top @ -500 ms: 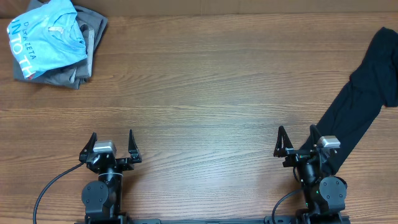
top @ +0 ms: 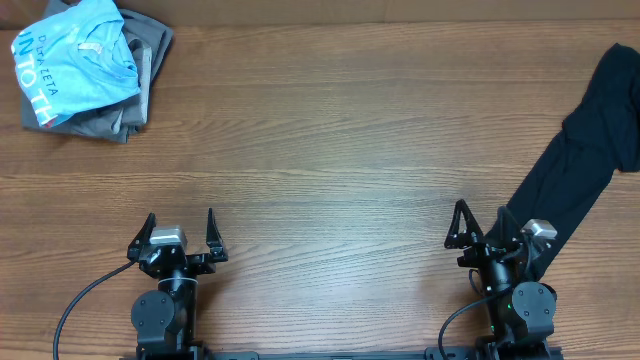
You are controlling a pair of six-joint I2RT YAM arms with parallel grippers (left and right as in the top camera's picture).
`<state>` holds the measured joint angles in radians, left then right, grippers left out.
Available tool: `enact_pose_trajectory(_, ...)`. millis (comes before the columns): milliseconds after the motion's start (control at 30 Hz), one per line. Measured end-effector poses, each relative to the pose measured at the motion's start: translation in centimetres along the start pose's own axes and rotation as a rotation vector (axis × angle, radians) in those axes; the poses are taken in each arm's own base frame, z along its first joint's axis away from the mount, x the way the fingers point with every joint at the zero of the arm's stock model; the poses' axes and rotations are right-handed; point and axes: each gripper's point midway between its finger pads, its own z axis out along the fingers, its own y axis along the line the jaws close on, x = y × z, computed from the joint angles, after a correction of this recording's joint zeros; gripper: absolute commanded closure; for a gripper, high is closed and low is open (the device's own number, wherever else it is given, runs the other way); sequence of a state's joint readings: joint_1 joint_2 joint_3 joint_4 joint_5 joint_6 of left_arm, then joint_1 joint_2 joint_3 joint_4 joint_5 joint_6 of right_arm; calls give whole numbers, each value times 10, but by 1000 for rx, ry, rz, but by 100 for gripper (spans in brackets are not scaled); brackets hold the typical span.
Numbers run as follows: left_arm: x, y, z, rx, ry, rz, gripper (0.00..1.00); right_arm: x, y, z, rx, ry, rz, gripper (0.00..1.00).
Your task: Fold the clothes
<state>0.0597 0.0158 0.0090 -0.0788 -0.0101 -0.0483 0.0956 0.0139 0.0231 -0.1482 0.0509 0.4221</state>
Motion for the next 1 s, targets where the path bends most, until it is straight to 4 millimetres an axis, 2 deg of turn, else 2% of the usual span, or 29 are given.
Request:
enact_pose_trajectory(833, 0, 0, 0, 0, 0, 0, 0, -1, 0, 0, 0, -2, 15, 0)
enact_pose_trajectory(1000, 0, 0, 0, 0, 0, 0, 0, 5, 10, 0, -57, 30, 19, 0)
